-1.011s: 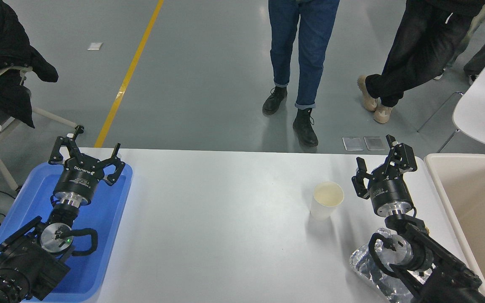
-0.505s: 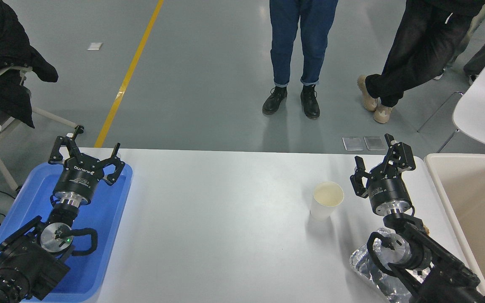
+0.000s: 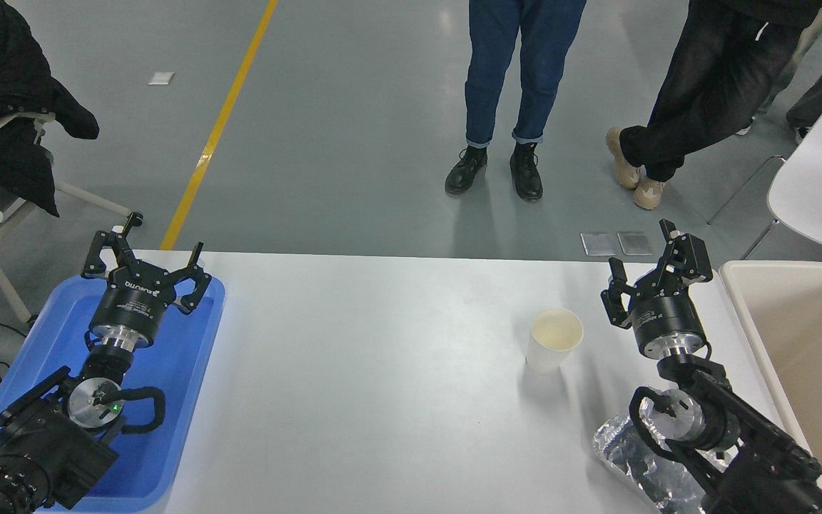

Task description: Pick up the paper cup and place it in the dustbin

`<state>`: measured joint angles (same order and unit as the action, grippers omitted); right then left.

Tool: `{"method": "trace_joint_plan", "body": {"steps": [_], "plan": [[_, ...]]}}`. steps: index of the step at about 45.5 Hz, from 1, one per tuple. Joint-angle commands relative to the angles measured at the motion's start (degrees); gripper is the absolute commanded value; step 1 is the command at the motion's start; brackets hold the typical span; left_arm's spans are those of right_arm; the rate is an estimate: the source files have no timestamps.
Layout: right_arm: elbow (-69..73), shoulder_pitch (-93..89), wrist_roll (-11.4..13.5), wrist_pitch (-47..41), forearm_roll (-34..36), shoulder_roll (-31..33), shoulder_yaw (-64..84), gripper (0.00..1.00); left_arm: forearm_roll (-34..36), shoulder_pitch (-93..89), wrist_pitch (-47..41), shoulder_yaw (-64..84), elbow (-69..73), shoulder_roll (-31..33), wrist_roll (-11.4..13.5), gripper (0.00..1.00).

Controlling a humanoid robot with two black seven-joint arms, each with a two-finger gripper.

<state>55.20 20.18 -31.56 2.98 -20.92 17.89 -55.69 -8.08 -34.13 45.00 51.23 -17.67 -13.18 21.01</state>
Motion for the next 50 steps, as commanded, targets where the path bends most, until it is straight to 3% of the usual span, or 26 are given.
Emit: {"method": "trace_joint_plan", "body": {"steps": [1, 9, 22, 50], "plan": [[1.5, 4.7, 0.0, -0.2, 0.2, 10.4, 12.3, 1.0, 0.0, -0.1, 0.0, -0.1, -0.1, 0.0, 0.0, 1.0], [1.2, 19.2, 0.0, -0.3, 0.2, 20.1, 35.9, 1.0, 0.0, -0.1, 0.0, -0.1, -0.1, 0.0, 0.0, 1.0], [1.6, 40.0, 0.0, -0.6, 0.2, 28.2, 67.4, 1.0, 0.1, -0.1, 0.0, -0.1, -0.1, 0.0, -0.1, 1.0], [12.2, 74.2, 0.1, -12.9, 0.3, 27.8, 119.8, 1.0, 0.1, -0.1, 0.0, -0.1, -0.1, 0.1, -0.1, 1.0]]}}
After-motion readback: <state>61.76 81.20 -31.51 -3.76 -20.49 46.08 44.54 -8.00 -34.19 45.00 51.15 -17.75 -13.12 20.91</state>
